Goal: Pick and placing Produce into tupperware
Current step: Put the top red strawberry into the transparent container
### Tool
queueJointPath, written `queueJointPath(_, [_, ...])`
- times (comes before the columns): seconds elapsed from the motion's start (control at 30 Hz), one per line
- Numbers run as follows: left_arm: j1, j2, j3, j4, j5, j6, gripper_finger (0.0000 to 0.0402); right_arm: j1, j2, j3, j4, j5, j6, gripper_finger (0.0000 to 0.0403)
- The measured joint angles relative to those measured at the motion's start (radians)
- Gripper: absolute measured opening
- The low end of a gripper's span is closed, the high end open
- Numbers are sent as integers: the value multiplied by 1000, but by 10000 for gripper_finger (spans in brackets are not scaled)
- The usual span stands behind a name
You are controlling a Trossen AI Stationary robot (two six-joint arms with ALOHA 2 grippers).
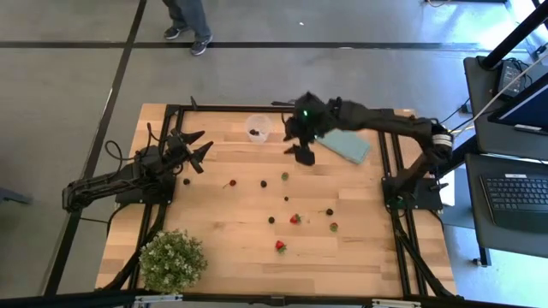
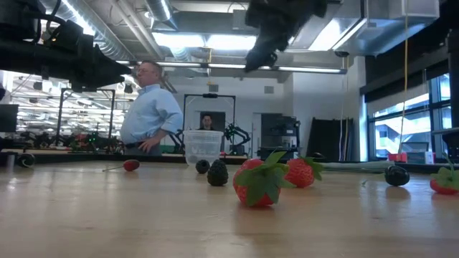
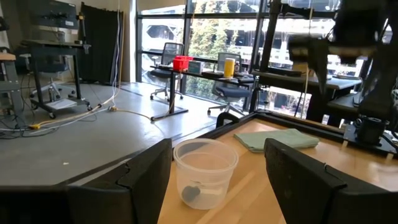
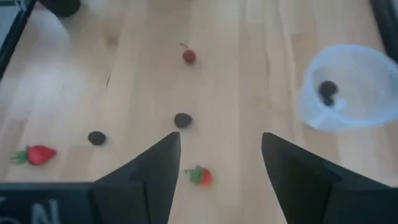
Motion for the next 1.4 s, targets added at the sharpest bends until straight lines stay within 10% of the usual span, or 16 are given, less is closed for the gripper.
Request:
queueJointPath(0.57, [0,0,0,0,0,0,247,183,-57,-675,839,242,-107,227])
queueJointPath(1.4, [0,0,0,0,1,-2,247,191,147,-655,954,240,-105,163])
